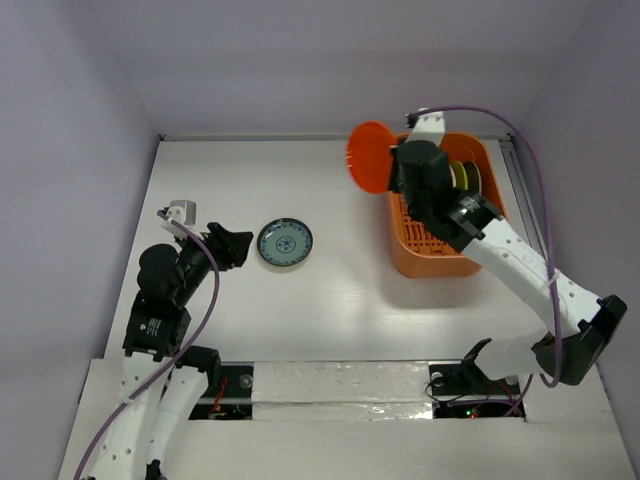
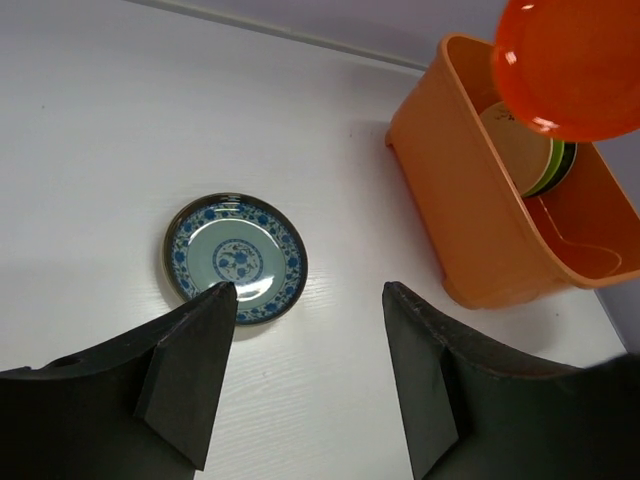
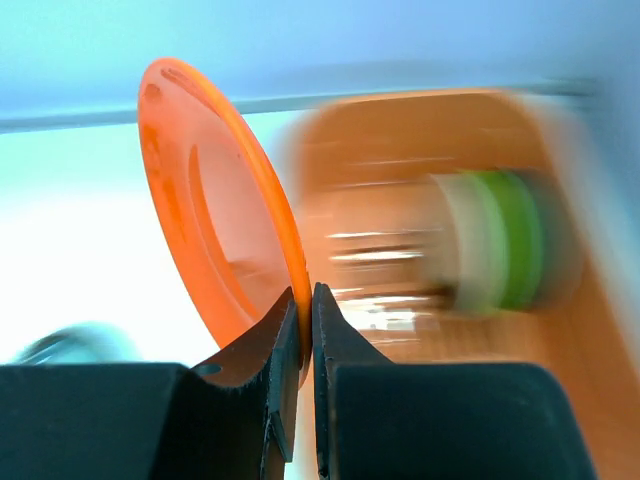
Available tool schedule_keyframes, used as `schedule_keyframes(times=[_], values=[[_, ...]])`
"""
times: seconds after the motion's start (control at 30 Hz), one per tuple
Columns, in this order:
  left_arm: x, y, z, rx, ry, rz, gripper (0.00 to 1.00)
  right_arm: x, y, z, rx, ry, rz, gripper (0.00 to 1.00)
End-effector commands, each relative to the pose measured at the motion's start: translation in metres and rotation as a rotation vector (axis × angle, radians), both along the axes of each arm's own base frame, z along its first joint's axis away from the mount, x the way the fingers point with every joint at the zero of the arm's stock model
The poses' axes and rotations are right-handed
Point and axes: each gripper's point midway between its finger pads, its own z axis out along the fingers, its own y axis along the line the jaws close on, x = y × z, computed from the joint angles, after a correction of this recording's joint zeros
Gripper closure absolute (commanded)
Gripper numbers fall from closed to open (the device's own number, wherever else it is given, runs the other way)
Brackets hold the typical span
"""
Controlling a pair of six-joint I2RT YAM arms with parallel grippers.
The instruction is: Unload the plates from the dish rack
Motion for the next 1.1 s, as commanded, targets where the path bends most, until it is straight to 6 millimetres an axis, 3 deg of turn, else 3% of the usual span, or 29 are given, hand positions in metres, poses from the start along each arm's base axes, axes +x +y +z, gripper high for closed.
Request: schedule_keyframes(times=[0.0, 0.07, 0.1, 0.13, 0.2, 0.23, 0.3, 0.43, 0.63, 0.8, 0.93, 1.07], values=[[0.006, 0.000, 0.004, -0.004, -0.026, 0.001, 0.43, 0.001, 0.110, -0.022, 0.249, -0.003, 0.316, 1.00], [0.006, 0.001, 0.003, -0.004, -0.021, 0.008, 0.53, -0.006, 0.161, -0.036, 0.368, 0.022, 0.445, 1.00], [0.007, 0.002, 0.003, -0.003, -0.021, 0.012, 0.57, -0.007, 0.189, -0.059, 0.383, 0.080, 0.508, 1.00], [0.007, 0.004, 0.003, -0.003, -0.021, 0.023, 0.63, -0.012, 0.212, -0.061, 0.437, 0.090, 0.551, 1.00], [0.007, 0.005, 0.003, -0.003, -0.019, 0.032, 0.72, -0.009, 0.231, -0.080, 0.472, 0.145, 0.579, 1.00], [0.007, 0.007, 0.003, -0.001, -0.016, 0.041, 0.82, -0.009, 0.245, -0.100, 0.481, 0.186, 0.595, 1.00], [0.008, 0.008, 0.003, 0.001, -0.017, 0.051, 0.88, -0.008, 0.260, -0.109, 0.567, 0.191, 0.614, 1.00], [0.009, 0.006, 0.001, -0.001, -0.010, 0.040, 0.91, -0.005, 0.272, -0.140, 0.633, 0.244, 0.591, 1.00], [0.007, 0.005, 0.003, 0.000, -0.017, 0.027, 0.76, -0.006, 0.278, -0.187, 0.692, 0.327, 0.538, 0.93], [0.007, 0.004, 0.003, -0.002, -0.017, 0.026, 0.70, -0.007, 0.278, -0.222, 0.690, 0.382, 0.502, 0.86], [0.006, 0.004, 0.003, -0.002, -0.018, 0.026, 0.69, -0.007, 0.273, -0.235, 0.673, 0.396, 0.476, 0.82], [0.006, 0.005, 0.003, -0.003, -0.018, 0.029, 0.68, -0.005, 0.266, -0.232, 0.655, 0.382, 0.452, 0.77]])
